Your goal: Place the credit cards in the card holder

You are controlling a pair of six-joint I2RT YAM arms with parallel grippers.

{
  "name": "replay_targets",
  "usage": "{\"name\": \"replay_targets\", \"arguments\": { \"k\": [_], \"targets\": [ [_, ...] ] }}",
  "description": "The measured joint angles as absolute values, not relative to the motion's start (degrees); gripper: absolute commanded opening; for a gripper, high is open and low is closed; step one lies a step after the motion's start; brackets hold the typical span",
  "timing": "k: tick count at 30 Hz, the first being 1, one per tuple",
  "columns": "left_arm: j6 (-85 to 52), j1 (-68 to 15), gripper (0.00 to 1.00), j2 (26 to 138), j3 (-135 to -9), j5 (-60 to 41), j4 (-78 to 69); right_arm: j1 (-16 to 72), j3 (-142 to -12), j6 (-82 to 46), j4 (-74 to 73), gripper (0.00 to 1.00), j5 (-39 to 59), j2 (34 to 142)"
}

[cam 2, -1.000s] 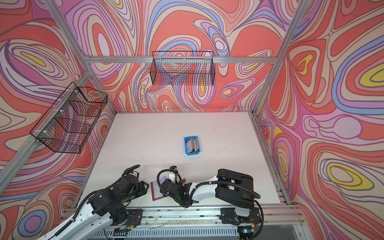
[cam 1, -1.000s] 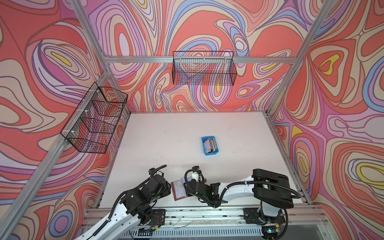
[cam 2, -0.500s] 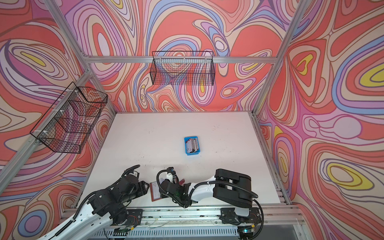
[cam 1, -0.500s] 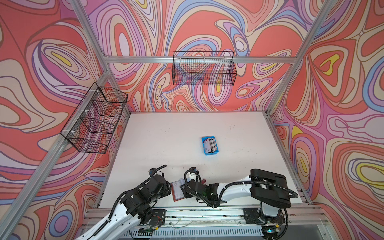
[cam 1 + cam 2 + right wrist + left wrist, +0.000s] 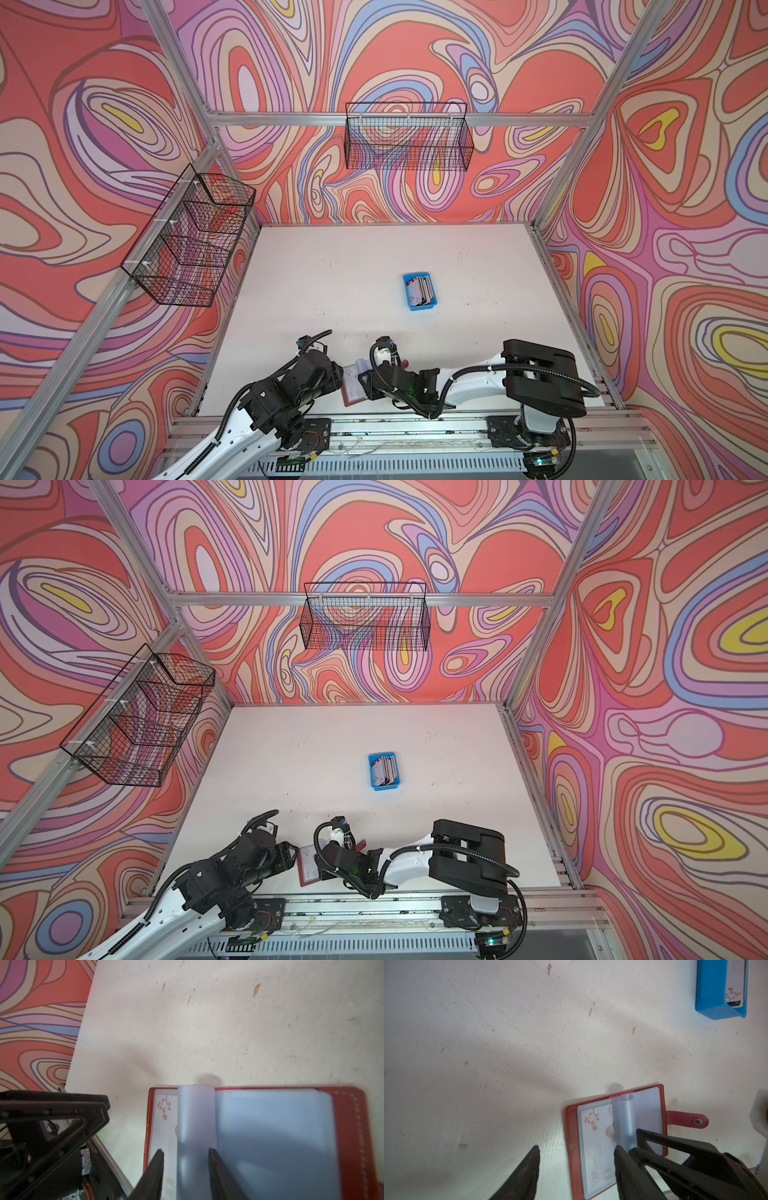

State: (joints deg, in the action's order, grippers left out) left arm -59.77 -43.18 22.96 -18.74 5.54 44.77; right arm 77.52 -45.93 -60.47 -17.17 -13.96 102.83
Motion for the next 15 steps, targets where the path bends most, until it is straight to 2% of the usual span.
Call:
{"name": "replay_targets", "arguments": {
  "k": [15],
  "targets": [
    [-59.77,-43.18,0.6,22.48,-18.74,5.58,44.82,78.96,-47.11,-60.31,-17.26,0.38,-13.47,102.48]
  ]
}}
